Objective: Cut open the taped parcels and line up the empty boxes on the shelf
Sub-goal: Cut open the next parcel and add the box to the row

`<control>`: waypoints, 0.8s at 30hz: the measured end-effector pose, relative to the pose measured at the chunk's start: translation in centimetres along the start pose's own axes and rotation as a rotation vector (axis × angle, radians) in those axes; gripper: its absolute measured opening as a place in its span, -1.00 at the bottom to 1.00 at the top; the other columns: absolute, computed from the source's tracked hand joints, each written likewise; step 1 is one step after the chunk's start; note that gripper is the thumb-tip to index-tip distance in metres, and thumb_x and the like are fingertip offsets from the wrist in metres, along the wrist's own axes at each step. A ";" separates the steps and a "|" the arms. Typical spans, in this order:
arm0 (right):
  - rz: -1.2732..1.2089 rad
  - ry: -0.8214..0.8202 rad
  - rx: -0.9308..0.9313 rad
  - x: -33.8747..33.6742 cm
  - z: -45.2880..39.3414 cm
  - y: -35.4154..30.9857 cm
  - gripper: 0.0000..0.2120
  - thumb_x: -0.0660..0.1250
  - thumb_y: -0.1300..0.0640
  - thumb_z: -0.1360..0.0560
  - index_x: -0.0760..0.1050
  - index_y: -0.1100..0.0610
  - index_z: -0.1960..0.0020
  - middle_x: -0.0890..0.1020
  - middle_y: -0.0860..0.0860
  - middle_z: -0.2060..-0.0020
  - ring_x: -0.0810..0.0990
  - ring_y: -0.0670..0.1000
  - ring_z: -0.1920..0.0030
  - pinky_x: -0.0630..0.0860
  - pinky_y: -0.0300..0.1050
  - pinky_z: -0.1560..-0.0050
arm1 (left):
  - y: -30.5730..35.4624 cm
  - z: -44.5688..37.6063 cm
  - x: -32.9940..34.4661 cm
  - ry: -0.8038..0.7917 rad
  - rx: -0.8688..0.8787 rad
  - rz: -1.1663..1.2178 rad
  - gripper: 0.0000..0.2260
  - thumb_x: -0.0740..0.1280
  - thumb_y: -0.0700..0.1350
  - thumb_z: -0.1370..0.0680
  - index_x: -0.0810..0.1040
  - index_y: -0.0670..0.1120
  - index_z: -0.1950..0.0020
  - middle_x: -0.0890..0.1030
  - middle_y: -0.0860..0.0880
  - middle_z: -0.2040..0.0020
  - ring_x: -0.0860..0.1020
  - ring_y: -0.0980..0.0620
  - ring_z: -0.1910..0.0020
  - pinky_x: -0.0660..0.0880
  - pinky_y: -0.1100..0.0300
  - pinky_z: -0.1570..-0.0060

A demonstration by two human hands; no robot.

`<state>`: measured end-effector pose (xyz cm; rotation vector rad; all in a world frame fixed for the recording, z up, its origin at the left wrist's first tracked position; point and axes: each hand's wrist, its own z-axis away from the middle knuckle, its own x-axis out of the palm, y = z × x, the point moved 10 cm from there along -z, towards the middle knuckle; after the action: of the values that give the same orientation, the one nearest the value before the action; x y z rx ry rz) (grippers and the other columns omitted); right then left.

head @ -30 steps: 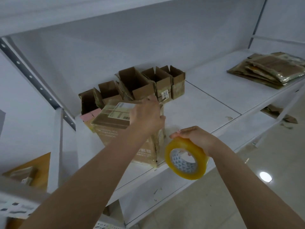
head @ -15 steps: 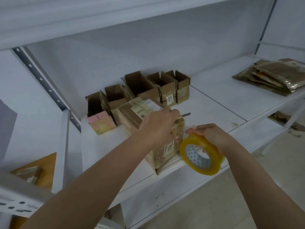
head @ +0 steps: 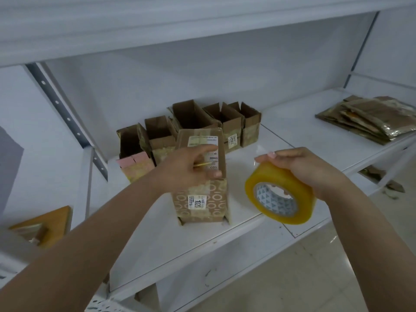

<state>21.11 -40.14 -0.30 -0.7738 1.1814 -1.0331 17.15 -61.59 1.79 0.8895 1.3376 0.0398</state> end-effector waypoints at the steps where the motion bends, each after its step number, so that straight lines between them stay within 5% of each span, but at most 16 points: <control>1: 0.007 -0.010 -0.026 0.2 0.3 -0.8 -0.78 0.27 -0.07 -0.59 0.71 -0.15 0.00 0.71 0.00 0.05 0.69 0.10 0.06 0.59 -0.03 0.09 | -0.1 0.1 -0.8 0.101 -0.053 0.115 -0.75 0.29 0.11 -0.59 0.53 0.17 -0.26 0.56 0.03 -0.29 0.56 0.02 -0.19 0.53 -0.03 -0.18; 3: 0.017 -0.023 -0.075 0.6 0.9 -2.3 -0.79 0.28 -0.08 -0.58 0.70 -0.16 0.00 0.72 -0.03 0.05 0.70 0.06 0.06 0.61 -0.04 0.05 | 0.2 0.4 -2.1 0.281 -0.142 0.306 -0.74 0.18 0.07 -0.65 0.66 0.12 0.05 0.64 -0.09 -0.04 0.59 -0.11 0.02 0.55 -0.07 -0.08; 4: 0.029 -0.032 -0.097 0.8 1.1 -2.8 -0.79 0.28 -0.08 -0.57 0.70 -0.16 -0.01 0.72 -0.05 0.04 0.71 0.04 0.06 0.61 -0.05 0.05 | 0.6 0.7 -2.3 0.322 -0.174 0.379 -0.68 0.17 0.07 -0.66 0.68 0.09 0.13 0.64 -0.11 0.11 0.45 -0.21 -0.14 0.55 -0.04 0.06; 5: 0.040 -0.040 -0.113 1.1 1.4 -3.3 -0.79 0.28 -0.09 -0.57 0.70 -0.17 -0.01 0.72 -0.07 0.04 0.71 0.02 0.07 0.61 -0.07 0.06 | 1.3 0.9 -2.3 0.346 -0.175 0.435 -0.65 0.17 0.10 -0.65 0.68 0.06 0.17 0.59 -0.01 0.28 0.33 0.22 0.24 0.48 0.07 0.22; 6: 0.047 -0.046 -0.127 1.4 1.7 -3.8 -0.79 0.28 -0.09 -0.57 0.69 -0.17 -0.03 0.72 -0.07 0.03 0.71 0.00 0.07 0.61 -0.08 0.06 | 2.3 1.1 -2.4 0.370 -0.164 0.481 -0.63 0.18 0.15 -0.62 0.68 0.04 0.18 0.54 0.08 0.39 0.48 0.06 0.34 0.42 0.14 0.30; 7: 0.052 -0.049 -0.137 1.7 1.9 -4.2 -0.79 0.28 -0.09 -0.57 0.69 -0.16 -0.04 0.72 -0.07 0.02 0.71 -0.01 0.07 0.61 -0.08 0.04 | 3.3 1.3 -2.5 0.386 -0.137 0.507 -0.61 0.20 0.22 -0.58 0.68 0.02 0.18 0.52 0.13 0.43 0.48 0.13 0.37 0.38 0.21 0.30; 12: 0.115 -0.064 -0.153 2.8 2.5 -5.1 -0.78 0.25 -0.06 -0.60 0.66 -0.10 -0.06 0.72 -0.01 0.08 0.69 0.05 0.07 0.59 0.01 -0.04 | 7.1 0.6 -0.6 0.269 -0.005 0.401 -0.45 0.26 0.39 -0.30 0.68 -0.06 0.11 0.66 -0.09 0.21 0.61 0.09 0.22 0.53 0.24 0.20; 17: 0.061 -0.088 -0.084 3.6 2.7 -4.3 -0.74 0.22 -0.01 -0.62 0.67 -0.06 0.07 0.73 0.00 0.19 0.71 0.03 0.15 0.57 -0.09 0.19 | 6.7 -0.1 -0.4 0.318 0.045 0.480 -0.81 0.48 0.06 -0.44 0.58 -0.01 0.26 0.64 0.05 0.36 0.64 0.00 0.28 0.59 0.08 0.17; 20: 0.042 -0.114 0.004 4.1 2.6 -3.2 -0.72 0.20 -0.15 -0.59 0.59 -0.04 -0.11 0.71 0.04 0.08 0.68 0.07 0.08 0.60 0.00 0.06 | 6.3 0.0 -0.9 0.364 0.063 0.455 -0.80 0.45 -0.02 -0.50 0.56 0.01 0.31 0.60 0.10 0.45 0.59 0.01 0.36 0.57 0.08 0.23; 24: 0.006 -0.175 -0.035 4.1 2.7 -3.4 -0.46 0.37 -0.23 -0.33 0.53 -0.01 -0.24 0.66 0.01 -0.06 0.65 0.06 -0.03 0.59 -0.03 -0.01 | 5.2 0.6 -1.6 0.409 0.040 0.437 -0.77 0.42 -0.04 -0.52 0.53 0.00 0.33 0.58 0.09 0.44 0.54 0.21 0.42 0.49 0.39 0.33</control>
<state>23.17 -45.28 1.93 -0.8700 1.0528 -0.9226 19.54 -59.15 6.08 1.2399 1.4962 0.5611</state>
